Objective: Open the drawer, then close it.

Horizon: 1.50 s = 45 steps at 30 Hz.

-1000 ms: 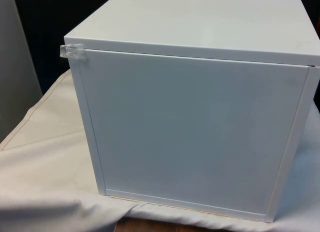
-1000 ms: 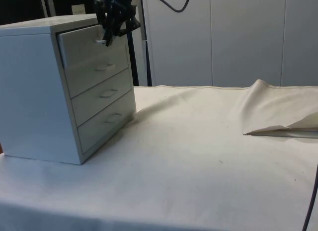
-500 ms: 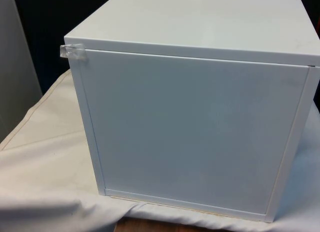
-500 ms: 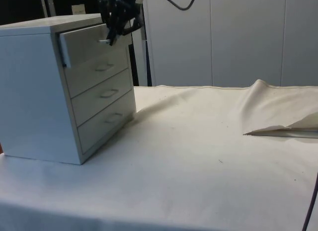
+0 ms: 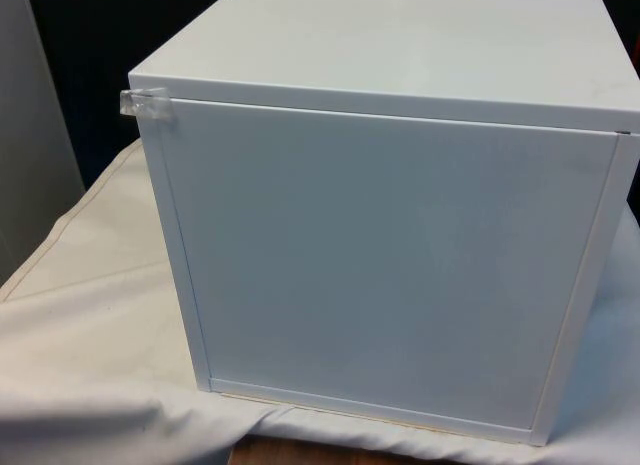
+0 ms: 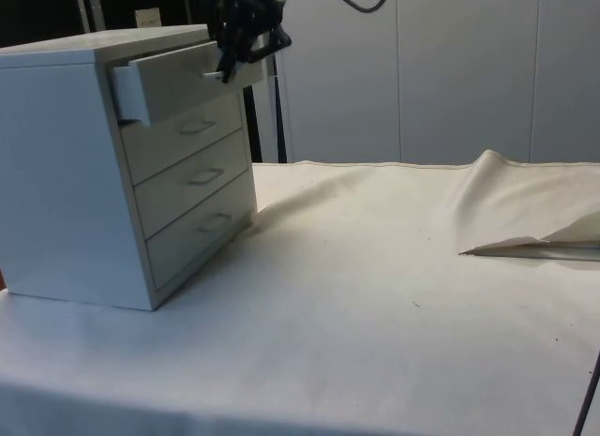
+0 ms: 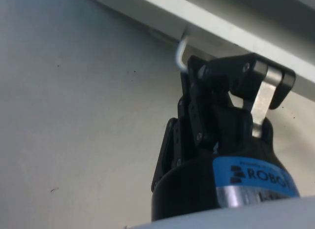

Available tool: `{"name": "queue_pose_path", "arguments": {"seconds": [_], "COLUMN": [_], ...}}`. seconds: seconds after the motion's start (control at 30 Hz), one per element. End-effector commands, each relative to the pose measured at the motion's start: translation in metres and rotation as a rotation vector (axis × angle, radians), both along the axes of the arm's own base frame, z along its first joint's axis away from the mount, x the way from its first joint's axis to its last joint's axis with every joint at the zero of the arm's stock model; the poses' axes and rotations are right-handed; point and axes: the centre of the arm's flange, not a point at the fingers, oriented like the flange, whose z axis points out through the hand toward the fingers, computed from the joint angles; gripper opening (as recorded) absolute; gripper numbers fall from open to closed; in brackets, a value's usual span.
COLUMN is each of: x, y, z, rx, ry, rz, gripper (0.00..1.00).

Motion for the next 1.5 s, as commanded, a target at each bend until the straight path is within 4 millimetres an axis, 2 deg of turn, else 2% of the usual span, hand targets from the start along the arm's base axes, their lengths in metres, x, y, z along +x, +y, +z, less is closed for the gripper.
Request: {"name": "queue_pose_path", "arguments": {"seconds": [0.0, 0.03, 0.27, 0.3, 0.33, 0.5, 0.57, 0.63, 0.83, 0.87, 0.9, 1.03, 1.13, 1.17, 1.37, 1.4, 1.47], "x": [-0.002, -0.013, -0.03, -0.024, -0.035, -0.049, -0.041, -0.056, -0.072, -0.066, -0.075, -0.087, -0.085, -0.094, -0.109, -0.103, -0.114], "y": [0.0, -0.001, -0.004, -0.003, -0.005, -0.008, -0.006, -0.01, -0.012, -0.011, -0.013, -0.013, -0.012, -0.014, -0.016, -0.015, -0.017], "z": [0.0, 0.002, -0.001, -0.002, -0.002, -0.003, -0.003, -0.004, -0.005, -0.006, -0.006, -0.008, -0.009, -0.009, -0.011, -0.011, -0.011], "rx": [0.003, 0.003, 0.023, 0.03, 0.027, 0.039, 0.044, 0.045, 0.059, 0.067, 0.062, 0.071, 0.083, 0.076, 0.086, 0.095, 0.09], "ry": [0.0, -0.001, 0.006, 0.007, 0.007, 0.008, 0.011, 0.01, 0.012, 0.014, 0.012, 0.015, 0.016, 0.016, 0.019, 0.021, 0.018], "rz": [0.0, 0.003, 0.005, 0.004, 0.007, 0.016, 0.013, 0.02, 0.032, 0.031, 0.034, 0.042, 0.042, 0.045, 0.054, 0.051, 0.058], "gripper": [0.0, 0.0, 0.0, 0.0, 0.0, 0.0, 0.0, 0.0, 0.0, 0.0, 0.0, 0.0, 0.0, 0.0, 0.0, 0.0, 0.0]}}
